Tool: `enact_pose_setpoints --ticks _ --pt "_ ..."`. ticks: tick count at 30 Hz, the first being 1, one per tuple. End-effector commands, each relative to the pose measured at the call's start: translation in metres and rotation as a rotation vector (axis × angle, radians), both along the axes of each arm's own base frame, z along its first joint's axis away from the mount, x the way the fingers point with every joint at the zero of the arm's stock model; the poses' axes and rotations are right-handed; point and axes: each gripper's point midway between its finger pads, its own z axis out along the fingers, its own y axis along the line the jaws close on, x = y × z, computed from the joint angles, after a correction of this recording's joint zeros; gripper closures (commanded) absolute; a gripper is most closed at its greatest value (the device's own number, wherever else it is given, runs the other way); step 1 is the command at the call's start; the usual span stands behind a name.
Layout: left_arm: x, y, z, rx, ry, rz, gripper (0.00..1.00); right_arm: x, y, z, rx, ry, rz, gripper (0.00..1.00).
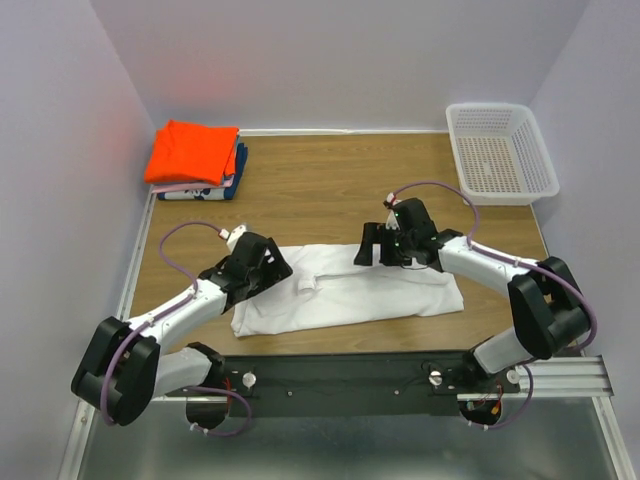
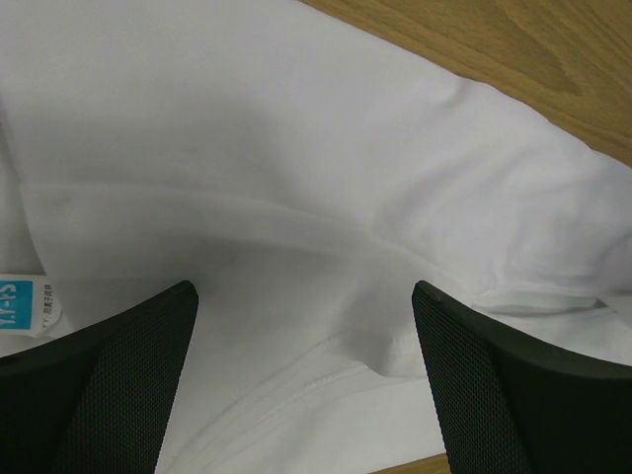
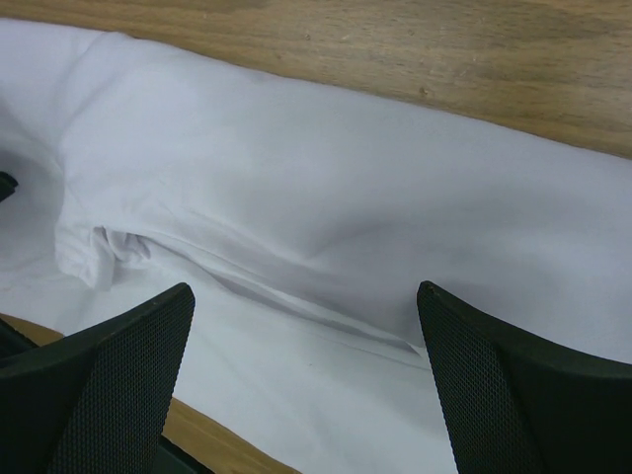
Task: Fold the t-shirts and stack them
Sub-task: Fold the tshirt
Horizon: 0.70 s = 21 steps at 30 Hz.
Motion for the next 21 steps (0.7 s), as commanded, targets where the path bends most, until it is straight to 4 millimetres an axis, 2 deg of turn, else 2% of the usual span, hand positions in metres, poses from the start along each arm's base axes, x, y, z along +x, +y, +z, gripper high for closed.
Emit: enact_pose_setpoints --ticks 1,4,5,8,10,13,16,19,21 --pt "0.01 0.014 -0.004 0.022 -0.014 0.029 0.03 -0.021 0.007 0.002 -0.001 -0.006 0.067 0.0" --pt "0.008 0.027 -0.009 0.059 0.001 0.058 0.03 -0.041 0.0 0.001 -0.007 0.017 0.09 0.0" --pt "0.008 0.034 -0.011 0.069 0.007 0.076 0.03 -0.051 -0.008 -0.009 -0.027 0.043 0.088 0.0" --pt "0.007 0.045 -0.016 0.091 0.018 0.093 0.03 -0.072 -0.02 -0.021 -0.052 0.087 0.094 0.0" --pt "0.008 0.046 -0.019 0.092 0.021 0.087 0.03 -0.08 -0.026 -0.027 -0.069 0.114 0.09 0.0" --pt "0.009 0.047 -0.021 0.097 0.03 0.087 0.03 -0.082 -0.028 -0.025 -0.068 0.112 0.082 0.0" --pt "0.012 0.047 -0.017 0.101 0.026 0.085 0.03 -0.074 -0.024 0.0 -0.039 0.051 0.081 0.0" --pt "0.013 0.047 -0.012 0.099 0.014 0.084 0.03 -0.065 -0.017 0.038 0.02 -0.057 0.093 0.0" --pt "0.013 0.046 -0.009 0.093 0.005 0.082 0.03 -0.058 -0.017 0.056 0.034 -0.116 0.076 0.0"
